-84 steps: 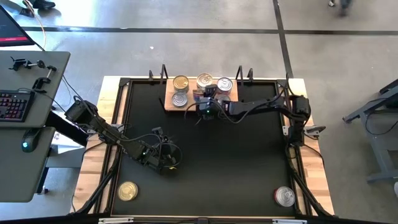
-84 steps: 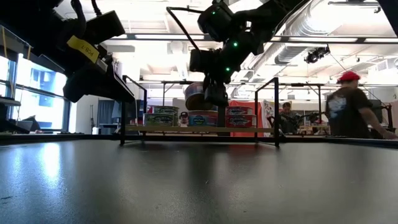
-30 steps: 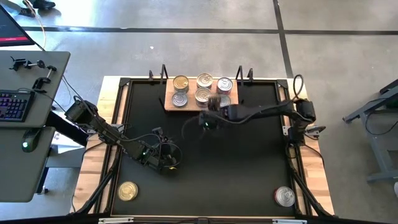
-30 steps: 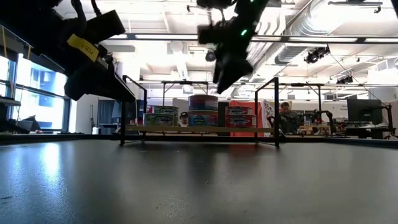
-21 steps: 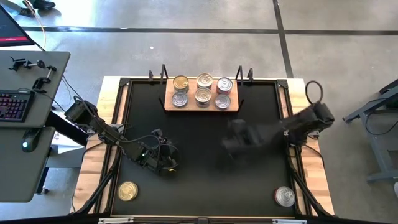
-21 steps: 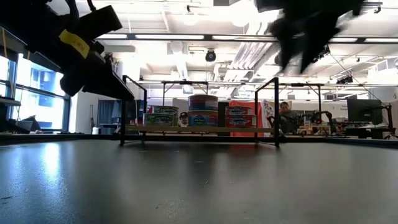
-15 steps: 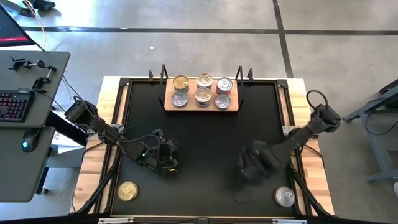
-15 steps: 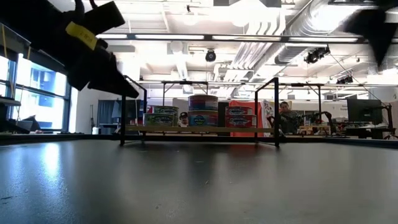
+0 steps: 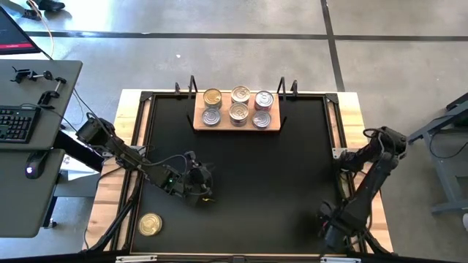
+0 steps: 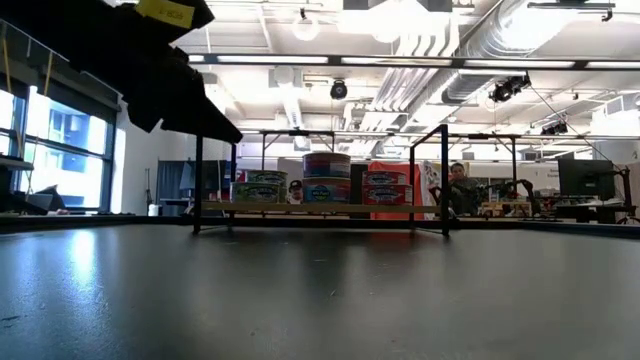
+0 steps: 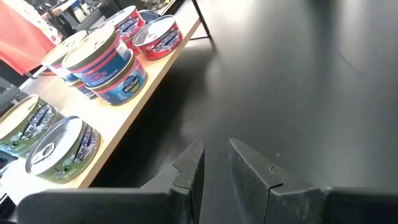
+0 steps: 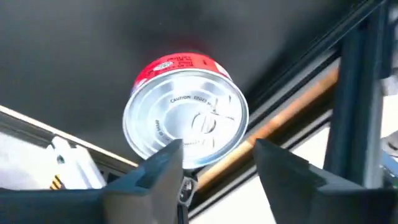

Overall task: Stack canned seafood by type on shelf
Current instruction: Stack the red tuna can on top of the red tuna can on the shelf

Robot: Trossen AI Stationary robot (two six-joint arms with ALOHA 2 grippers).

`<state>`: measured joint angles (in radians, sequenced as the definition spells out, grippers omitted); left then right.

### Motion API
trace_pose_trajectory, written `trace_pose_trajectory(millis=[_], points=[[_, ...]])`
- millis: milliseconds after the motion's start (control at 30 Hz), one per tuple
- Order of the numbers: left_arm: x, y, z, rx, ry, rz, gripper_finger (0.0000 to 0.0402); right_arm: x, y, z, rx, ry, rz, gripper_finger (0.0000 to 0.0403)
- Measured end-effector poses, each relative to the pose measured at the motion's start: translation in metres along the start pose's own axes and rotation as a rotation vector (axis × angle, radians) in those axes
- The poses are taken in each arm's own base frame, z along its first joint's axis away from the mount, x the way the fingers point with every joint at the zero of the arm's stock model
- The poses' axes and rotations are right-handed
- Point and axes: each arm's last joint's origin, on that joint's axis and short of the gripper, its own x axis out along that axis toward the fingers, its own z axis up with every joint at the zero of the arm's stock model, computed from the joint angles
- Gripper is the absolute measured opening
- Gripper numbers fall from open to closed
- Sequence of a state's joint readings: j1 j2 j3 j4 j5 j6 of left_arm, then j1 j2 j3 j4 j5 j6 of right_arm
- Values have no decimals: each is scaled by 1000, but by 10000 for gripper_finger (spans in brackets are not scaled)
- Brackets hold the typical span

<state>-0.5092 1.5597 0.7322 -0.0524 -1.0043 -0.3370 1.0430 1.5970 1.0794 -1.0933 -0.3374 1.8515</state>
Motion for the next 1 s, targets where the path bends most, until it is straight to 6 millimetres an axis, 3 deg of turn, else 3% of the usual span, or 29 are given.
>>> trace_pose_trajectory(millis=[167, 333, 533, 633, 833, 1000], points=[[1, 0, 0, -4, 10, -17, 64, 26, 4, 4, -41, 27, 97, 116], [1, 0, 0, -5, 10, -18, 64, 47, 2, 25, -113, 40, 175, 45], [1, 0, 0, -6, 8, -19, 64, 40, 9, 66, -202, -45, 258, 3], [1, 0, 0, -8, 8, -19, 64, 27, 16, 95, -242, -198, 326, 5], [1, 0, 0, -8, 8, -20, 64, 2, 29, 158, -384, -689, 408, 1], [1, 0, 1, -10, 7, -20, 64, -22, 34, 191, -507, -1036, 370, 0]])
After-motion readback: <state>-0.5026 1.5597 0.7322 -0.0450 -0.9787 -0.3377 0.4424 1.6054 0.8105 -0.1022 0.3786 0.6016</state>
